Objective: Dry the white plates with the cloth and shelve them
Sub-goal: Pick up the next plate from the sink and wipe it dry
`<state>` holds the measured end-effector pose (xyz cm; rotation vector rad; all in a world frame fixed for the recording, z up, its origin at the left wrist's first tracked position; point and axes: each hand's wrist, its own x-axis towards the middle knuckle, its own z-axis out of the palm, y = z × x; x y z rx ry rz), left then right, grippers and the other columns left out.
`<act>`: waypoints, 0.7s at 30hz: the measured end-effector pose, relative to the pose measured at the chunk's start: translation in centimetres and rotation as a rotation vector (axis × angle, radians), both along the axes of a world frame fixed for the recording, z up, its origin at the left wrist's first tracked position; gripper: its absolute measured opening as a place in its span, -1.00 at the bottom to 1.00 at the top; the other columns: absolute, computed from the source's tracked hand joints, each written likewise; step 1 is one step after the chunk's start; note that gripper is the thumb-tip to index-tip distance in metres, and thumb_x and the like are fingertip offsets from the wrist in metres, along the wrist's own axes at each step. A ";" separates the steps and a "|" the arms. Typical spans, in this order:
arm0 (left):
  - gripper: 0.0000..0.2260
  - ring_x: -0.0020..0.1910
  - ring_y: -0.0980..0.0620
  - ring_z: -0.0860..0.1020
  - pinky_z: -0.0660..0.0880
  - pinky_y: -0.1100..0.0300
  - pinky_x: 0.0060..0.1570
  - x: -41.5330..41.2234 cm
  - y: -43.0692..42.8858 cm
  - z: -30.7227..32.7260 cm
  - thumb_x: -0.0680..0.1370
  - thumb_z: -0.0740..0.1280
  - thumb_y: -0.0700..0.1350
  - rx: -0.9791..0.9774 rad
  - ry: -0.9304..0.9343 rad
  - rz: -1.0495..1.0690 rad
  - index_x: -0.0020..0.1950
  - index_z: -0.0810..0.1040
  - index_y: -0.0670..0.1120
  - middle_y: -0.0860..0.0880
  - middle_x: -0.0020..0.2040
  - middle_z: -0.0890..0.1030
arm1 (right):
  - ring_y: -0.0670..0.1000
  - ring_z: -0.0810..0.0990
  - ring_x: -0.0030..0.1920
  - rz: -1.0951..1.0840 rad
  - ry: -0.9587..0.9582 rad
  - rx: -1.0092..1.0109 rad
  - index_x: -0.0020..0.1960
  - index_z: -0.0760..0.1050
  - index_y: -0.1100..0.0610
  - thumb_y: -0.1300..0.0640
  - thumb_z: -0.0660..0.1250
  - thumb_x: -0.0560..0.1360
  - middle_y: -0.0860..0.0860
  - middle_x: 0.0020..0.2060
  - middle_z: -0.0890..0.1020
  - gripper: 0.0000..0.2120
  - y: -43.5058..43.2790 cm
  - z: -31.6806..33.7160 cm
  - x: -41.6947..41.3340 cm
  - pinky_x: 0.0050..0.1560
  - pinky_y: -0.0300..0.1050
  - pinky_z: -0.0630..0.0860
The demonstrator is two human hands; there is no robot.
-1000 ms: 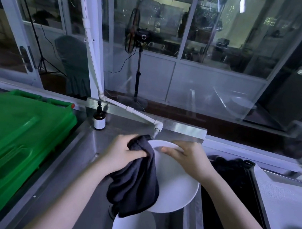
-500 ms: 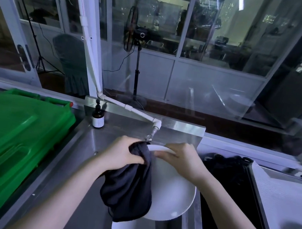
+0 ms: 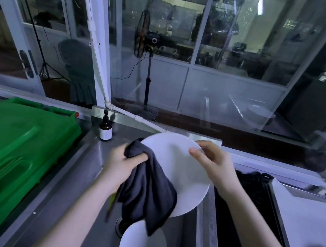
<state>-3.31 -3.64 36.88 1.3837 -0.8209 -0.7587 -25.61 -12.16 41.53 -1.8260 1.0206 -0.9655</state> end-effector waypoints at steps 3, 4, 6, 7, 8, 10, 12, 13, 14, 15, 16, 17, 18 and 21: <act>-0.75 -0.20 0.28 0.58 0.47 0.40 -0.13 0.0 -0.6 1.9 0.37 0.53 -0.27 -0.046 -0.434 -0.245 0.00 0.68 -0.04 0.09 -0.19 0.71 | -0.14 0.31 -0.40 0.186 0.390 -0.220 -0.38 0.44 -0.03 -0.16 0.48 0.43 -0.11 -0.48 0.36 -0.66 -0.4 0.9 1.5 -0.33 -0.26 0.28; -0.75 -0.21 0.27 0.57 0.45 0.38 -0.13 -0.1 -0.8 2.3 0.36 0.54 -0.26 -0.054 -0.504 -0.299 -0.01 0.68 -0.05 0.06 -0.18 0.70 | -0.12 0.25 -0.43 0.194 0.421 -0.257 -0.44 0.38 -0.07 -0.14 0.48 0.43 -0.11 -0.51 0.29 -0.61 -0.1 0.9 1.9 -0.36 -0.24 0.25; -0.74 -0.21 0.31 0.56 0.44 0.42 -0.12 -0.2 -0.8 2.7 0.37 0.53 -0.27 -0.064 -0.507 -0.332 -0.04 0.67 0.04 0.09 -0.17 0.70 | -0.10 0.19 -0.47 0.178 0.365 -0.299 -0.51 0.25 -0.04 -0.14 0.46 0.43 -0.10 -0.56 0.21 -0.49 0.2 0.7 2.2 -0.42 -0.23 0.18; -0.69 -0.19 0.33 0.57 0.45 0.46 -0.12 -0.2 -0.7 2.7 0.38 0.52 -0.28 -0.064 -0.454 -0.313 -0.05 0.65 0.11 0.14 -0.18 0.70 | -0.10 0.16 -0.47 0.154 0.317 -0.281 -0.49 0.19 0.02 -0.18 0.44 0.41 -0.11 -0.56 0.19 -0.46 0.2 0.6 2.0 -0.44 -0.22 0.13; -0.66 -0.15 0.34 0.59 0.46 0.47 -0.11 0.0 -0.6 2.4 0.40 0.51 -0.28 -0.057 -0.377 -0.275 -0.04 0.63 0.16 0.18 -0.16 0.70 | -0.12 0.15 -0.46 0.116 0.262 -0.228 -0.47 0.17 0.05 -0.21 0.42 0.40 -0.13 -0.54 0.19 -0.45 0.2 0.5 1.6 -0.43 -0.22 0.09; -0.73 -0.09 0.26 0.65 0.51 0.39 -0.11 0.1 -0.3 1.1 0.45 0.48 -0.25 -0.025 -0.128 -0.146 -0.03 0.64 0.13 0.16 -0.10 0.72 | -0.07 0.24 -0.41 -0.010 0.113 -0.051 -0.40 0.28 0.28 -0.19 0.44 0.43 -0.04 -0.46 0.28 -0.39 0.3 -0.1 1.1 -0.37 -0.12 0.16; -0.89 -0.09 0.08 0.70 0.57 0.21 -0.15 -0.6 0.0 -0.9 0.48 0.47 -0.16 0.044 0.238 0.021 -0.02 0.65 0.00 -0.01 -0.09 0.73 | -0.02 0.31 -0.35 -0.195 -0.174 0.164 -0.28 0.35 0.41 -0.10 0.46 0.48 0.06 -0.40 0.35 -0.41 1.0 -1.5 1.2 -0.30 -0.10 0.24; -0.89 -0.10 0.01 0.70 0.58 0.15 -0.15 -1.2 0.2 -1.8 0.49 0.47 -0.11 0.092 0.385 0.090 0.00 0.65 -0.05 -0.06 -0.10 0.73 | -0.01 0.35 -0.31 -0.301 -0.337 0.272 -0.24 0.38 0.43 -0.08 0.46 0.48 0.07 -0.36 0.39 -0.43 1.7 -2.4 1.7 -0.25 -0.08 0.29; -0.86 -0.13 -0.01 0.70 0.59 0.12 -0.15 -1.9 0.2 -2.6 0.49 0.47 -0.06 0.130 0.475 0.149 -0.01 0.64 -0.08 -0.07 -0.13 0.72 | 0.00 0.37 -0.28 -0.406 -0.465 0.375 -0.23 0.41 0.40 -0.09 0.46 0.48 0.07 -0.33 0.41 -0.46 2.4 -3.3 2.4 -0.22 -0.07 0.32; -0.85 -0.18 0.01 0.69 0.57 0.13 -0.17 -2.3 0.2 -3.3 0.48 0.48 -0.03 0.151 0.500 0.196 -0.06 0.64 -0.09 -0.04 -0.19 0.70 | -0.01 0.38 -0.28 -0.484 -0.531 0.445 -0.24 0.43 0.32 -0.11 0.45 0.47 0.07 -0.32 0.41 -0.52 2.8 -4.2 2.9 -0.23 -0.08 0.34; -0.85 -0.24 0.04 0.67 0.55 0.17 -0.22 -2.6 0.3 -3.6 0.47 0.49 -0.01 0.160 0.481 0.230 -0.13 0.63 -0.08 -0.01 -0.26 0.68 | -0.02 0.38 -0.29 -0.511 -0.534 0.487 -0.24 0.44 0.25 -0.13 0.44 0.48 0.07 -0.32 0.41 -0.55 3.1 -4.8 3.1 -0.25 -0.10 0.34; -0.85 -0.28 0.06 0.65 0.54 0.20 -0.27 -2.4 0.4 -3.7 0.46 0.50 -0.02 0.157 0.446 0.242 -0.19 0.63 -0.08 0.01 -0.30 0.65 | -0.02 0.40 -0.30 -0.490 -0.493 0.498 -0.22 0.45 0.26 -0.13 0.42 0.50 0.06 -0.32 0.43 -0.55 3.2 -5.3 3.0 -0.26 -0.12 0.36; -0.86 -0.29 0.06 0.65 0.53 0.23 -0.32 -2.1 0.5 -3.5 0.45 0.51 -0.04 0.154 0.412 0.234 -0.21 0.64 -0.09 0.01 -0.32 0.65 | -0.03 0.43 -0.28 -0.434 -0.438 0.486 -0.20 0.48 0.28 -0.12 0.40 0.52 0.05 -0.32 0.48 -0.56 3.0 -5.3 2.6 -0.24 -0.12 0.39; -0.97 -0.19 0.04 0.69 0.55 0.20 -0.24 -0.5 0.8 -2.4 0.46 0.49 -0.14 0.110 0.277 0.123 -0.15 0.67 -0.04 0.01 -0.23 0.72 | -0.11 0.53 -0.28 -0.185 -0.226 0.243 -0.23 0.62 0.07 -0.06 0.40 0.55 -0.09 -0.34 0.62 -0.74 1.5 -3.3 0.2 -0.24 -0.24 0.43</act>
